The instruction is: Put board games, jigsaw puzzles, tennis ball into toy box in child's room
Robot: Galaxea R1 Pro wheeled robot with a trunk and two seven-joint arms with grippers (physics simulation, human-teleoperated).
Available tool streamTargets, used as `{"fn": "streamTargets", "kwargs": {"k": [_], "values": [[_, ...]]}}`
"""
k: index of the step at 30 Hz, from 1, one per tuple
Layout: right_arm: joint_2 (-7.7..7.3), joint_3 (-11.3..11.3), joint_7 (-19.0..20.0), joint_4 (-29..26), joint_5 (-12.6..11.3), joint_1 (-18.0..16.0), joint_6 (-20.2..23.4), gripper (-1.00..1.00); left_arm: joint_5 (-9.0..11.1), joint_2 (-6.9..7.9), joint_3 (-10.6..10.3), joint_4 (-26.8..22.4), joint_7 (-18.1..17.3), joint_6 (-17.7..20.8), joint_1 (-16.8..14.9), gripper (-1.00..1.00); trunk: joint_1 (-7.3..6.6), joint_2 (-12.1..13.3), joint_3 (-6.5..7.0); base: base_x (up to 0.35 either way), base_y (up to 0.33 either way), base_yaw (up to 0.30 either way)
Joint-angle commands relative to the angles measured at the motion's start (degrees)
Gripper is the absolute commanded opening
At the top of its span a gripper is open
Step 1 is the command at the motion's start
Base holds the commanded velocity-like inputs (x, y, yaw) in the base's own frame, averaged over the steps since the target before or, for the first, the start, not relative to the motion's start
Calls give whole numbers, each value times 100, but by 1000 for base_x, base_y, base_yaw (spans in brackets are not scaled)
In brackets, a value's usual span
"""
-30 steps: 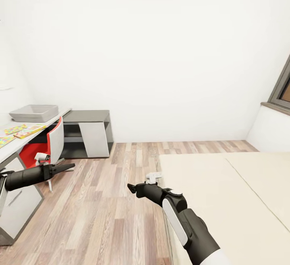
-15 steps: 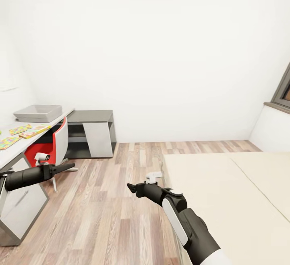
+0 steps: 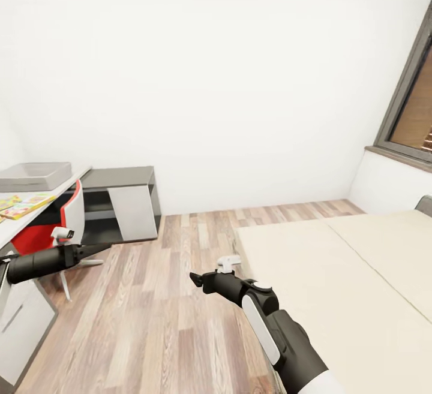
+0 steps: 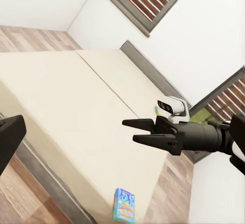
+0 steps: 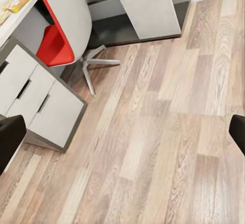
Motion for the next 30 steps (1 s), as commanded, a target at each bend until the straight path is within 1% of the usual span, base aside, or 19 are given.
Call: {"fn": "streamTargets", "kwargs": {"k": [1,30], "values": [[3,-4,8,-4,-9,-6,30,100,-4,3,2,0,-26,61,-3,100,4,-13,-13,0,289,-277],[3,-13,8,4,-9,-6,28,100,-4,3,2,5,-26,58,-3,100,4,-13,-13,0,290,-278]]}}
